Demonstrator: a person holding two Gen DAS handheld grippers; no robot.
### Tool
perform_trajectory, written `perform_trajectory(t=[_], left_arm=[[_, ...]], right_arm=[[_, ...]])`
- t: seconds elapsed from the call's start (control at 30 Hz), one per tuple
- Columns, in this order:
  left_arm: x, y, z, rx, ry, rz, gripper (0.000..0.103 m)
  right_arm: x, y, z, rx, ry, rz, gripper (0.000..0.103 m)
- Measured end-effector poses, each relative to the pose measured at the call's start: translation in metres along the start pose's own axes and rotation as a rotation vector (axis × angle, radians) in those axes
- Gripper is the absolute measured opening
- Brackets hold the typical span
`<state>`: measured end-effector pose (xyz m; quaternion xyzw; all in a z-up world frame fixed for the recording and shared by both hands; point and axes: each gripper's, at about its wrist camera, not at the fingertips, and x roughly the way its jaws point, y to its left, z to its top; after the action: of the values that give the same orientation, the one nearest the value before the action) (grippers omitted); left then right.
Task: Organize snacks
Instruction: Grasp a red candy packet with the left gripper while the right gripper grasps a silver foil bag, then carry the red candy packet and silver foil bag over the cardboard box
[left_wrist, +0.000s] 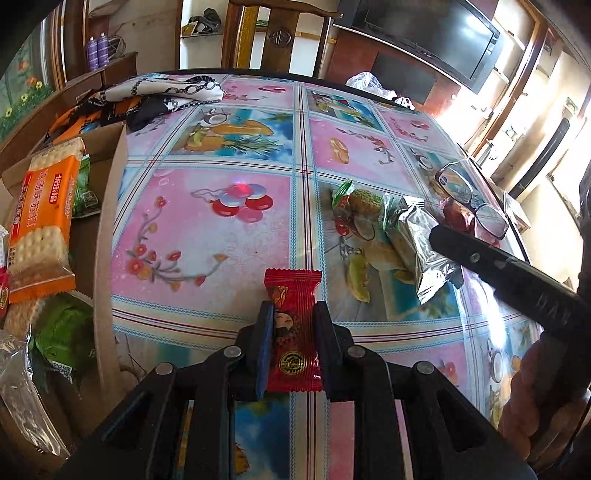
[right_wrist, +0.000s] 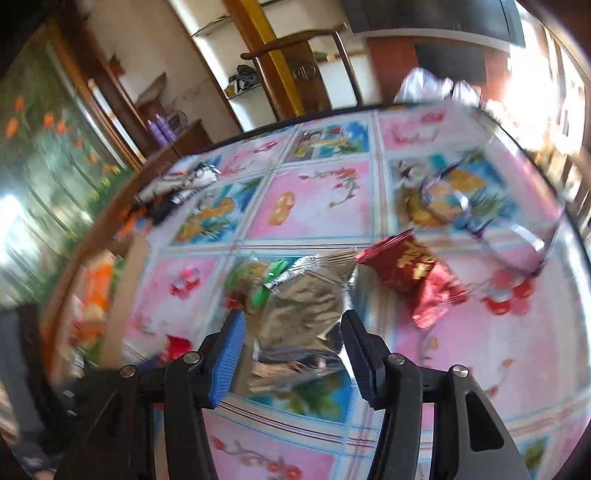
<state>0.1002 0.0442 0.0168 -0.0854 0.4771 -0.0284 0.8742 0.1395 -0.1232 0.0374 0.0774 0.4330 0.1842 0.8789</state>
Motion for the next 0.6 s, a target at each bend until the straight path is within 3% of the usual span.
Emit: perform_trajectory(t=[0.03, 0.3, 0.47, 0.6], left_arm=[[0.0, -0.001, 0.0, 0.007, -0.003, 0.006, 0.02], [0.001, -0.007, -0.001, 0.048, -0.022, 0.039, 0.02], [0.002, -0.012, -0.003, 0.085, -0.039, 0.066, 0.02], [0.0, -0.007, -0.001, 0.066, -0.034, 0.036, 0.019]], right_arm=[[0.001, 0.005, -0.002, -0.026, -0.003, -0.032, 0.069], [0.022, 0.019, -0.006, -0.065, 0.009, -0.131, 0.069], [0.022, 0.021, -0.009, -0.082, 0.029, -0.168, 0.06], [0.017, 0.021, -0.009, -0.068, 0.041, -0.176, 0.057]])
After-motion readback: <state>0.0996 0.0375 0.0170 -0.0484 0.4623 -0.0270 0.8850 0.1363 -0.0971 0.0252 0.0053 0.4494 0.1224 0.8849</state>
